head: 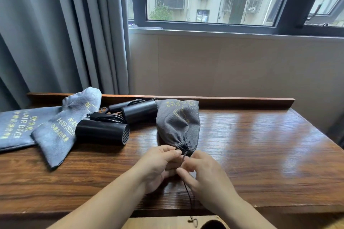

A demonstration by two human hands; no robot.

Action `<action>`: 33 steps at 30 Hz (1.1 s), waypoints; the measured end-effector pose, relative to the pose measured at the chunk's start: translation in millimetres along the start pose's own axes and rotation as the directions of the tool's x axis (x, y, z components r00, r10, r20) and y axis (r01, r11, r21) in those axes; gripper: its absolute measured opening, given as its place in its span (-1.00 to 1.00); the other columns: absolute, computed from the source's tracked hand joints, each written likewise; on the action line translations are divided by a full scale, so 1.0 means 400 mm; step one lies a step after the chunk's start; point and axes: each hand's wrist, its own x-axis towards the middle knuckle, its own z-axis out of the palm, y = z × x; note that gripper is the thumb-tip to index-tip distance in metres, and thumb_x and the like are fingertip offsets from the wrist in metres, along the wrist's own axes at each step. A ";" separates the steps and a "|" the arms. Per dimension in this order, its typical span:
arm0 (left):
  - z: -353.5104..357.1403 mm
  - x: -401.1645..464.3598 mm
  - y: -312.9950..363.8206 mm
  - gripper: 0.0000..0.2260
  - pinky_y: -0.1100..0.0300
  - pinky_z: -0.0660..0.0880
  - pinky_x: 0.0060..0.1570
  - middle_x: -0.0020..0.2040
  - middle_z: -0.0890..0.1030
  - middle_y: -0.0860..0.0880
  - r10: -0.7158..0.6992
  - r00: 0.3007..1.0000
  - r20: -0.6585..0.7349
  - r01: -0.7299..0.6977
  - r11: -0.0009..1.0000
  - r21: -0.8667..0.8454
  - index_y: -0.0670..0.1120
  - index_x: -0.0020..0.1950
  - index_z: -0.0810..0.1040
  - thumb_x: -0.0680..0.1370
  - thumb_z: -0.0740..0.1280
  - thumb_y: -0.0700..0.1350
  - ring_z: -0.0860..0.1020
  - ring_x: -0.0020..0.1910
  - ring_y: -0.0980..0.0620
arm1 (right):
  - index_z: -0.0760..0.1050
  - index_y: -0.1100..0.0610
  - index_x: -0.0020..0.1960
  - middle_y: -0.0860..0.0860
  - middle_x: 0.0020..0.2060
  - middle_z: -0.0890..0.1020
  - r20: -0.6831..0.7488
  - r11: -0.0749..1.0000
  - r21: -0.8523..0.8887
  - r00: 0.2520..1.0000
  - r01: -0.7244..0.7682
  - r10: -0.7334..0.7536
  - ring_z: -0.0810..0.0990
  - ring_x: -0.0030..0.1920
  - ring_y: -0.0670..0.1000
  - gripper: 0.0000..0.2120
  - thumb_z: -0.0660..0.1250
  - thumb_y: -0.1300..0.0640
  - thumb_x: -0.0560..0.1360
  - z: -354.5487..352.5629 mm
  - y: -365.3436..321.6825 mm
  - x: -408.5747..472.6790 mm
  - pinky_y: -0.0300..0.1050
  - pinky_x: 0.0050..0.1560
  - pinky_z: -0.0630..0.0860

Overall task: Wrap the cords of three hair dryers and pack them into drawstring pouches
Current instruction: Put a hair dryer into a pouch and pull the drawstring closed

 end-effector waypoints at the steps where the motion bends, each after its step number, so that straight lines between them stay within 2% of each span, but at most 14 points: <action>1: 0.001 -0.002 0.001 -0.97 0.22 0.54 -0.38 -0.29 0.65 -0.10 -0.004 1.000 0.009 0.005 1.000 -0.028 -0.16 0.00 0.49 0.61 0.29 -0.27 0.62 -0.35 0.02 | 0.55 -0.02 -0.16 -0.14 -0.20 0.43 -0.010 1.000 0.018 1.000 -0.021 0.021 0.44 -0.09 -0.15 -0.71 0.33 -0.24 0.49 0.004 0.002 -0.002 -0.18 -0.04 0.41; 3: 0.000 -0.004 0.001 -0.97 0.23 0.55 -0.41 -0.30 0.62 -0.10 -0.014 1.000 0.020 0.015 0.997 -0.079 -0.17 0.04 0.47 0.61 0.28 -0.27 0.61 -0.35 0.02 | 0.49 0.01 -0.25 -0.12 -0.23 0.46 -0.042 0.994 0.087 0.996 -0.069 0.073 0.46 -0.13 -0.14 -0.59 0.37 -0.35 0.35 0.010 0.010 -0.002 -0.20 -0.09 0.41; 5: 0.001 -0.004 0.001 -0.98 0.26 0.54 -0.44 -0.33 0.58 -0.08 -0.014 1.000 0.012 0.015 0.994 -0.112 -0.17 0.02 0.47 0.61 0.28 -0.27 0.57 -0.37 0.04 | 0.39 0.02 -0.25 -0.08 -0.25 0.55 -0.082 0.962 0.229 0.982 -0.147 0.169 0.49 -0.21 -0.13 -0.50 0.40 -0.40 0.23 0.011 0.015 0.002 -0.20 -0.15 0.41; 8: 0.002 0.000 0.005 -0.94 0.32 0.41 -0.52 -0.37 0.53 -0.05 -0.003 1.000 0.015 0.004 0.995 -0.102 -0.16 -0.05 0.48 0.62 0.28 -0.26 0.45 -0.47 0.09 | 0.37 -0.04 -0.10 -0.10 -0.10 0.68 0.001 0.814 0.532 0.962 -0.231 0.272 0.65 -0.13 -0.10 -0.52 0.57 -0.22 0.25 0.022 0.020 0.008 -0.14 -0.04 0.52; 10: 0.001 0.002 0.007 -0.93 0.35 0.28 -0.57 -0.37 0.52 -0.05 -0.008 0.999 0.045 0.013 0.995 -0.102 -0.17 -0.07 0.48 0.62 0.28 -0.26 0.38 -0.52 0.13 | 0.33 -0.15 -0.01 -0.05 -0.02 0.70 0.088 0.714 0.656 0.964 -0.246 0.252 0.67 0.02 -0.06 -0.47 0.59 -0.22 0.23 0.034 0.019 0.013 -0.04 0.14 0.53; 12: -0.003 0.001 0.006 -0.95 0.37 0.22 -0.59 -0.36 0.51 -0.05 -0.021 0.996 0.086 0.029 0.995 -0.093 -0.17 -0.04 0.49 0.62 0.28 -0.25 0.33 -0.55 0.16 | 0.29 -0.15 0.12 0.03 0.03 0.71 0.151 0.610 0.756 0.969 -0.239 0.193 0.67 0.12 0.02 -0.41 0.58 -0.17 0.27 0.045 0.016 0.018 0.06 0.28 0.49; 15: -0.006 -0.001 0.001 -0.95 0.38 0.18 -0.58 -0.33 0.50 -0.04 -0.014 0.990 0.138 0.021 0.999 -0.049 -0.16 -0.05 0.49 0.61 0.29 -0.24 0.32 -0.54 0.18 | 0.26 -0.06 0.22 0.16 0.00 0.70 0.168 0.503 0.834 0.972 -0.228 0.161 0.68 0.09 0.16 -0.42 0.52 -0.10 0.36 0.052 0.018 0.023 0.19 0.30 0.49; 17: -0.009 -0.001 -0.001 -0.96 0.36 0.12 -0.54 -0.31 0.51 -0.05 0.010 0.990 0.140 -0.011 1.000 0.005 -0.16 -0.04 0.50 0.61 0.30 -0.23 0.30 -0.54 0.18 | 0.30 -0.12 0.18 0.12 -0.08 0.68 0.145 0.544 0.808 0.971 -0.226 0.189 0.68 -0.02 0.11 -0.46 0.51 -0.15 0.34 0.048 0.019 0.026 0.15 0.18 0.53; 19: -0.014 0.004 -0.002 -0.97 0.31 0.09 -0.50 -0.31 0.52 -0.05 0.046 0.994 0.101 -0.055 0.995 0.084 -0.16 -0.03 0.51 0.61 0.31 -0.22 0.27 -0.54 0.17 | 0.32 -0.08 0.15 0.04 -0.24 0.60 0.154 0.557 0.796 0.969 -0.236 0.191 0.59 -0.21 0.03 -0.47 0.49 -0.17 0.32 0.042 0.017 0.026 0.04 -0.08 0.54; 21: -0.019 0.007 -0.003 -0.97 0.31 0.08 -0.51 -0.33 0.51 -0.03 0.076 0.995 0.067 -0.084 0.988 0.128 -0.15 -0.04 0.51 0.60 0.32 -0.22 0.27 -0.55 0.16 | 0.35 -0.03 0.10 -0.05 -0.36 0.51 0.140 0.624 0.743 0.968 -0.241 0.208 0.45 -0.33 -0.07 -0.54 0.49 -0.14 0.35 0.036 0.022 0.025 -0.12 -0.24 0.41; 23: -0.022 0.008 -0.006 -0.94 0.34 0.10 -0.55 -0.33 0.49 -0.02 0.087 0.995 0.043 -0.092 0.987 0.135 -0.14 -0.08 0.51 0.59 0.34 -0.24 0.27 -0.55 0.15 | 0.45 -0.02 0.02 -0.11 -0.44 0.45 0.067 0.745 0.624 0.966 -0.237 0.251 0.37 -0.39 -0.14 -0.72 0.49 -0.05 0.44 0.030 0.035 0.026 -0.21 -0.27 0.31; 25: -0.022 0.007 -0.011 -0.92 0.35 0.15 -0.58 -0.32 0.46 -0.02 0.097 0.995 0.028 -0.101 0.984 0.149 -0.13 -0.09 0.50 0.57 0.37 -0.25 0.30 -0.53 0.15 | 0.54 0.01 -0.08 -0.16 -0.50 0.46 0.021 0.813 0.531 0.963 -0.239 0.269 0.37 -0.43 -0.18 -0.87 0.47 0.01 0.49 0.023 0.040 0.028 -0.28 -0.32 0.29; 28: -0.020 0.006 -0.016 -0.91 0.36 0.18 -0.56 -0.32 0.45 0.01 0.134 0.991 0.023 -0.136 0.973 0.188 -0.12 -0.10 0.51 0.57 0.38 -0.24 0.32 -0.50 0.14 | 0.59 0.02 -0.19 -0.23 -0.51 0.53 0.009 0.839 0.492 0.965 -0.233 0.262 0.45 -0.44 -0.22 -0.87 0.45 0.04 0.52 0.012 0.028 0.028 -0.33 -0.33 0.32; 33: -0.024 0.011 -0.023 -0.91 0.31 0.15 -0.53 -0.36 0.43 0.01 0.194 0.981 -0.019 -0.183 0.948 0.261 -0.12 -0.11 0.53 0.57 0.38 -0.26 0.28 -0.50 0.13 | 0.61 0.04 -0.20 -0.18 -0.48 0.56 0.000 0.837 0.492 0.962 -0.238 0.273 0.46 -0.42 -0.22 -0.87 0.44 0.09 0.52 0.003 0.025 0.030 -0.33 -0.32 0.33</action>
